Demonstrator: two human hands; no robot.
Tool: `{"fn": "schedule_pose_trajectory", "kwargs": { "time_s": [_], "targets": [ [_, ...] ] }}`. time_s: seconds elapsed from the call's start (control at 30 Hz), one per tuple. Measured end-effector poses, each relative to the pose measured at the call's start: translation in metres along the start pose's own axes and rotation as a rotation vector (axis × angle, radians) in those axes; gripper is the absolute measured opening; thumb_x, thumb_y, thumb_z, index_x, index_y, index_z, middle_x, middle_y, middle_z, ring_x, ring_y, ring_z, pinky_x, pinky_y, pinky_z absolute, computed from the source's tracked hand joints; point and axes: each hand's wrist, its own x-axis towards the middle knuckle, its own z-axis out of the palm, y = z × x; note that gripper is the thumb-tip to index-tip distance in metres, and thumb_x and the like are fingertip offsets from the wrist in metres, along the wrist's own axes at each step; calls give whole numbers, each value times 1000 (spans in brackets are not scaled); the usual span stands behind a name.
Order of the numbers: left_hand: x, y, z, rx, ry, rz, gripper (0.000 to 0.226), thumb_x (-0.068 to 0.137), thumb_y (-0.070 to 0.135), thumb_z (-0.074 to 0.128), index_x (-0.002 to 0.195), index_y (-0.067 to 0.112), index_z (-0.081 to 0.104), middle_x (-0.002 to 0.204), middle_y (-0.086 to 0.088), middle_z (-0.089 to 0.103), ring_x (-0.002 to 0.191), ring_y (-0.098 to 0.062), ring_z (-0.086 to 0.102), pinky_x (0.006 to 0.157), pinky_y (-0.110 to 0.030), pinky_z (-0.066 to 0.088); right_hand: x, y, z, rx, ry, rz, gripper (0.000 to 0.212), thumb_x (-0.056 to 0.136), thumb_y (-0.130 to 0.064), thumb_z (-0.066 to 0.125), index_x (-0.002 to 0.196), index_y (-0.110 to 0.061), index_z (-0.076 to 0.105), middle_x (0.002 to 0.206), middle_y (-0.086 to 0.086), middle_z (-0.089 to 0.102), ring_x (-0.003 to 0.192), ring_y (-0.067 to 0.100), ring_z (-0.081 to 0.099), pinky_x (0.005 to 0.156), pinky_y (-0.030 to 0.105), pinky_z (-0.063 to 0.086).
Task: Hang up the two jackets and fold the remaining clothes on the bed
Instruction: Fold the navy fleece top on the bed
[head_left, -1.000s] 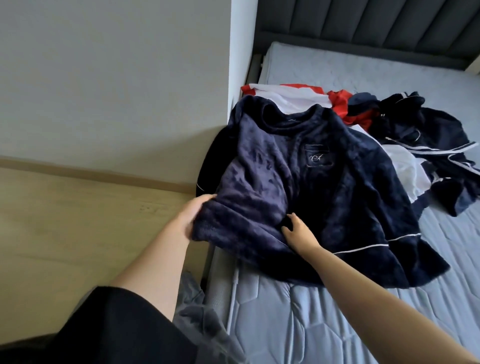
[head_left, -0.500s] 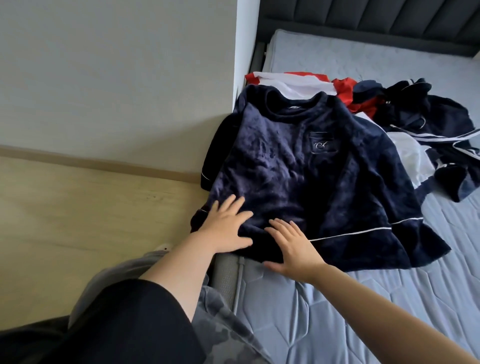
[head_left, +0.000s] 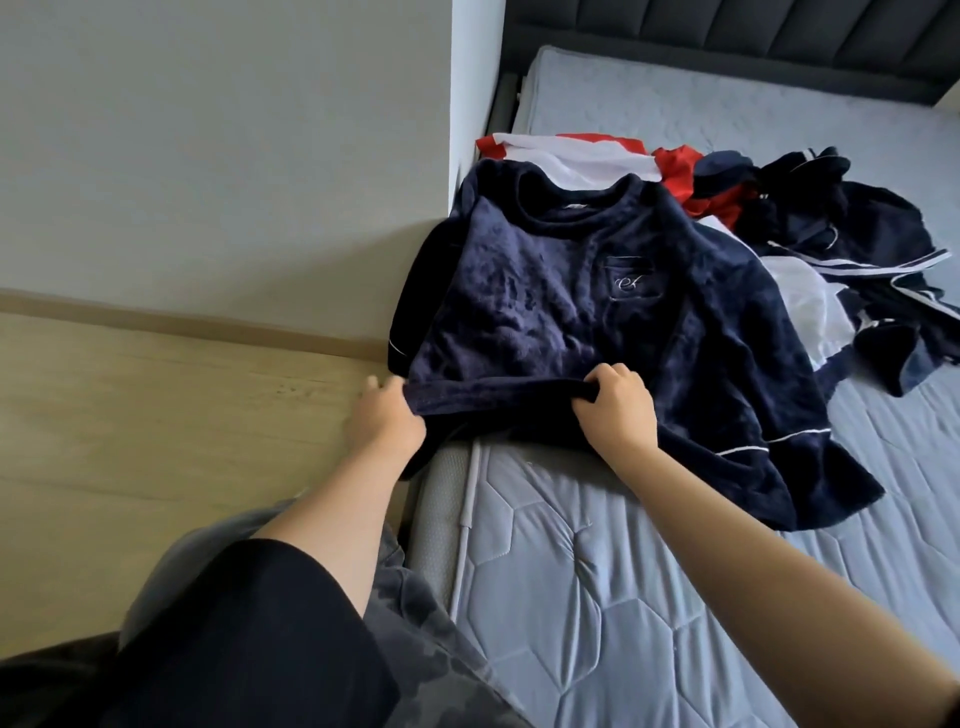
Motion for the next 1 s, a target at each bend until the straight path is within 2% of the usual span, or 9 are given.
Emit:
{"fn": "schedule_pose_trajectory", "kwargs": {
  "time_s": [0.13, 0.23, 0.43, 0.5, 0.57, 0.67, 0.73, 0.83, 1.0],
  "targets": [
    [8, -16, -3, -444, -97, -421, 48, 86, 13, 56, 133, 8, 44, 131, -16, 49, 112, -38, 54, 81, -39, 50, 1, 0, 10, 31, 1, 63, 13, 86, -17, 57, 94, -7, 58, 95, 8, 58, 91, 28, 51, 75, 36, 40],
    [11, -21, -12, -914, -74, -609, 36, 88, -2, 49, 124, 1, 53, 123, -22, 56, 107, -40, 56, 80, -42, 51, -6, 2, 19, 75, -45, 106, 14, 88, -17, 54, 97, -7, 57, 93, 6, 58, 87, 27, 53, 72, 36, 41],
    [8, -29, -25, -593, 303, -448, 28, 92, 4, 41, 109, 6, 63, 107, -18, 64, 98, -37, 59, 74, -33, 41, -15, 11, 15, 221, -389, 79, 21, 91, -26, 55, 80, -11, 64, 67, -1, 59, 69, 20, 58, 56, 28, 37],
    [12, -39, -21, -550, 238, -528, 28, 93, 4, 43, 114, 2, 60, 113, -21, 61, 103, -38, 58, 77, -35, 43, -19, 11, 12, 224, -484, 75, 33, 92, -34, 54, 66, -15, 59, 56, -4, 56, 55, 13, 54, 48, 24, 36],
    [10, -41, -11, -360, -17, -530, 41, 92, 3, 45, 133, 5, 47, 131, -22, 51, 117, -38, 51, 90, -40, 43, -22, 10, 10, 204, -514, 83, 42, 91, -36, 52, 55, -16, 49, 48, -6, 49, 45, 9, 46, 43, 21, 31],
    [-5, -26, 3, 206, -277, -171, 79, 88, 5, 50, 150, 28, 7, 155, -11, 14, 138, -33, 23, 107, -44, 29, -30, 10, 8, 159, -545, 22, 23, 87, -27, 51, 65, -18, 55, 57, -7, 55, 56, 12, 53, 47, 21, 35],
    [-15, -7, 18, 324, -208, 239, 90, 79, 5, 55, 149, 29, 6, 157, -5, 3, 143, -29, 11, 112, -43, 21, -37, 10, 7, 85, -574, -52, 8, 83, -19, 52, 86, -21, 59, 72, -5, 61, 70, 17, 57, 57, 26, 39],
    [-39, 27, 36, 277, -291, 726, 78, 80, 9, 50, 149, 21, 16, 157, -2, 9, 144, -20, 3, 116, -40, 8, -50, 17, 10, 34, -476, -147, 30, 77, -10, 55, 106, -15, 58, 90, 4, 63, 83, 24, 56, 69, 28, 38],
    [-56, 51, 56, 469, -386, 871, 78, 87, 46, 49, 150, 17, 14, 157, -4, 10, 145, -20, 2, 117, -43, 3, -73, 48, 7, -129, -88, -354, 43, 56, 0, 75, 98, 0, 65, 95, 13, 63, 87, 35, 59, 82, 42, 48]
  ]
}}
